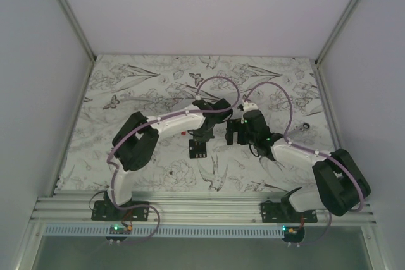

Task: Snap on the fuse box
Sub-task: Install the fuse at the fuse box base.

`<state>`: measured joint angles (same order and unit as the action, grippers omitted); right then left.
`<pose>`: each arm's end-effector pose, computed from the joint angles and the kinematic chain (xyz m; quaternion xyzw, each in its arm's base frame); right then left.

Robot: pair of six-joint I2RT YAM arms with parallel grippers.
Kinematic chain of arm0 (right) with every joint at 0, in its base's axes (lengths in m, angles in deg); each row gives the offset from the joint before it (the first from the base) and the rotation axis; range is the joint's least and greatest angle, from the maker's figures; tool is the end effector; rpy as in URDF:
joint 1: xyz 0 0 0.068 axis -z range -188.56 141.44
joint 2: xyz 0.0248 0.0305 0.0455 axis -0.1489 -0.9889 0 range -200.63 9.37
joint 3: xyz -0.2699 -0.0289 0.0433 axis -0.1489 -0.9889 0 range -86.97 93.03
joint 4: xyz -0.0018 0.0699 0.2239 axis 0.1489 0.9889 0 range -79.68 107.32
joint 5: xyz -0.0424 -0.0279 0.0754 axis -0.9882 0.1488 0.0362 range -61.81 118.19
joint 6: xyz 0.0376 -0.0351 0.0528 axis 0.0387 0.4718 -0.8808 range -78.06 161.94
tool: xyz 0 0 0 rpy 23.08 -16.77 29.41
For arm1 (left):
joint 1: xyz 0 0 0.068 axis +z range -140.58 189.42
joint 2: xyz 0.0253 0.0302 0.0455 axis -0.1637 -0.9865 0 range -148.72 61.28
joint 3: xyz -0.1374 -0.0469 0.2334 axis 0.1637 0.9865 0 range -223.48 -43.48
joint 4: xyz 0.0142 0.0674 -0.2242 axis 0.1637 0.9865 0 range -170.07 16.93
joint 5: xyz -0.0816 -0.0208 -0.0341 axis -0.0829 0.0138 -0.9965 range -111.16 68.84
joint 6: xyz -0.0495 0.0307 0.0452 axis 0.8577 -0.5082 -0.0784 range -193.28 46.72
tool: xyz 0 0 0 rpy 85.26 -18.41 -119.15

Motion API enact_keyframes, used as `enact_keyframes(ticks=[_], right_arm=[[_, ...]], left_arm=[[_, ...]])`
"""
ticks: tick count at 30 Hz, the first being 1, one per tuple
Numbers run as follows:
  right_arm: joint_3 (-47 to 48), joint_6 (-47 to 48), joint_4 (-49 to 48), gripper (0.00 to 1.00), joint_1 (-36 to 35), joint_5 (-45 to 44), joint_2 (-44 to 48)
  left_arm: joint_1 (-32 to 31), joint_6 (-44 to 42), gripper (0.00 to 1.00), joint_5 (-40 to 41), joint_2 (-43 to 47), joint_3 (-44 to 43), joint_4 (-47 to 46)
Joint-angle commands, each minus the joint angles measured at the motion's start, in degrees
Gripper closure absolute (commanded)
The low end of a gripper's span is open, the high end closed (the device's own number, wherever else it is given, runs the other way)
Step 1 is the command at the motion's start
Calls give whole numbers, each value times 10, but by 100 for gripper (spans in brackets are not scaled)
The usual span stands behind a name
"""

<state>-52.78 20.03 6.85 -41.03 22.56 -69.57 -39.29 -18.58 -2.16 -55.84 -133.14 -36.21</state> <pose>0.2279 0.1379 0.1759 -0.0635 0.9079 0.1485 0.3869 0.2811 -0.2896 0.1787 -0.0776 0.9705 -0.0248 0.2271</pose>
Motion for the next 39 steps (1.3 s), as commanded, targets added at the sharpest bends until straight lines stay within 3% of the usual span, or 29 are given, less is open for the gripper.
enact_keyframes(ticks=[1, 18, 30, 35, 39], right_arm=[[19, -6, 0, 0, 3, 4, -3], [24, -5, 2, 0, 3, 13, -12], [26, -5, 0, 0, 3, 22, -17], [25, -5, 0, 0, 3, 25, -15], [25, -5, -2, 0, 3, 26, -17]], left_arm=[[0, 27, 100, -32, -31, 33, 24], [24, -41, 100, -92, -60, 13, 19], [17, -20, 100, -105, -64, 46, 19], [12, -25, 100, -91, -29, 41, 19], [7, -36, 94, -86, 7, 19, 19]])
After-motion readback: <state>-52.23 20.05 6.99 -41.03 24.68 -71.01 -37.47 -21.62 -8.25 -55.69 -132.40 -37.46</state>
